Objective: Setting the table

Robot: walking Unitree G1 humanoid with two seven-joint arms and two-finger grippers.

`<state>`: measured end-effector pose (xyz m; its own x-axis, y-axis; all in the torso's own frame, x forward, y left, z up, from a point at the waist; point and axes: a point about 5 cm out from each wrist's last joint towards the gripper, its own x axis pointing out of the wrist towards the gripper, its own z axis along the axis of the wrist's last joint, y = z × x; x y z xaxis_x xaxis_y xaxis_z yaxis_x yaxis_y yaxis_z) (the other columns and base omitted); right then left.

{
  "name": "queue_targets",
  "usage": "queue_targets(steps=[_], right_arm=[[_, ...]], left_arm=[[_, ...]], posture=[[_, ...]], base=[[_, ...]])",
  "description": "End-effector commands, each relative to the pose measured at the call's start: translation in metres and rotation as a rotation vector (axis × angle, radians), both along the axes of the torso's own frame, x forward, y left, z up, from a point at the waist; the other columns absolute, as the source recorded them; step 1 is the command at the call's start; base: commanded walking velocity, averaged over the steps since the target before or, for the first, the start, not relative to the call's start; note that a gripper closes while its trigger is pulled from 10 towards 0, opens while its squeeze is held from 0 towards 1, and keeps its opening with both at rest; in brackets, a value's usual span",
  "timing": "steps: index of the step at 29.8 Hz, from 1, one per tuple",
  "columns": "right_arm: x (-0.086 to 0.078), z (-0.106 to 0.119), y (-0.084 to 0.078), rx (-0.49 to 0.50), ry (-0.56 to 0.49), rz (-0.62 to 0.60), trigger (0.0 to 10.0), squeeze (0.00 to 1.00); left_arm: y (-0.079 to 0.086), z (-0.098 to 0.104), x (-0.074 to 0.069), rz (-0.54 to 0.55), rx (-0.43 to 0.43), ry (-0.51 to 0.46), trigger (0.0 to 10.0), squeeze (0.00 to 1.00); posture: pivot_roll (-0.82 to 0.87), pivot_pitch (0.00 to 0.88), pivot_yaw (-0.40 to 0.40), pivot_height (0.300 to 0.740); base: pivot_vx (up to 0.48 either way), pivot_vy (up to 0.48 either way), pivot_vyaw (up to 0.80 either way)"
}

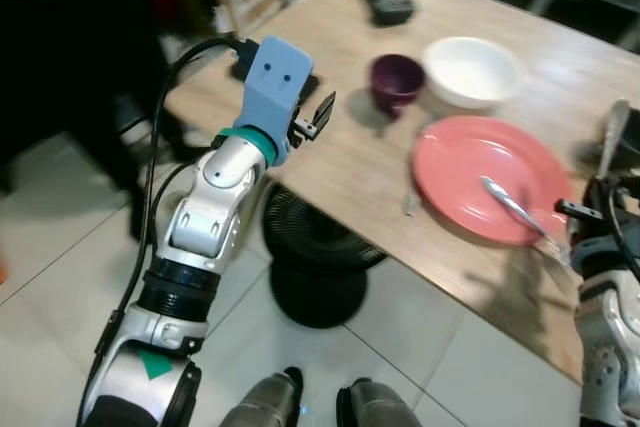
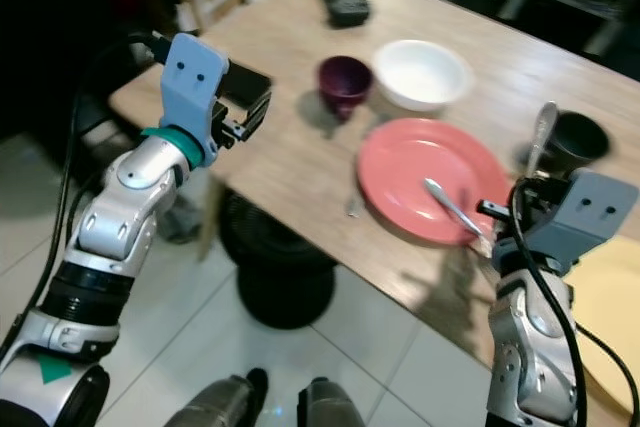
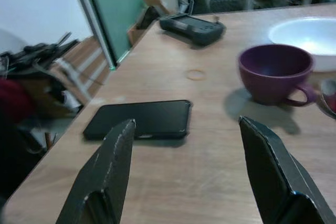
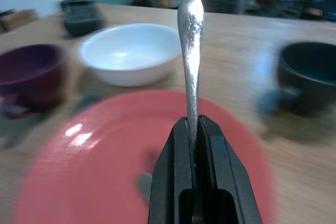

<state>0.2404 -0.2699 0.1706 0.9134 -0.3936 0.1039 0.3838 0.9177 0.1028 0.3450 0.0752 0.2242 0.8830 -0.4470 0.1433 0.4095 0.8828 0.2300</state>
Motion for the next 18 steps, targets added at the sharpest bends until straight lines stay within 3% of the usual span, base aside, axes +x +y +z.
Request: queue_targets(steps=[1, 18], right_arm=[[-0.0027, -0.0040, -0.0023, 0.012, 0.014, -0.012, 10.0, 0.00], [-0.0030, -0.0058, -0.0019, 0.016, 0.021, -0.010, 10.0, 0.00]], left_arm=[[-0.0009, -0.0032, -0.0004, -0.006, 0.011, 0.006, 10.0, 0.00], [-0.0016, -0.0033, -0.0006, -0.007, 0.010, 0.009, 10.0, 0.00]], posture=[[-0.02, 0.038, 0.024, 0.740], [-0.03, 0.047, 0.023, 0.740]], base=[[0.000, 0.000, 0.80], [0.000, 0.000, 0.80]])
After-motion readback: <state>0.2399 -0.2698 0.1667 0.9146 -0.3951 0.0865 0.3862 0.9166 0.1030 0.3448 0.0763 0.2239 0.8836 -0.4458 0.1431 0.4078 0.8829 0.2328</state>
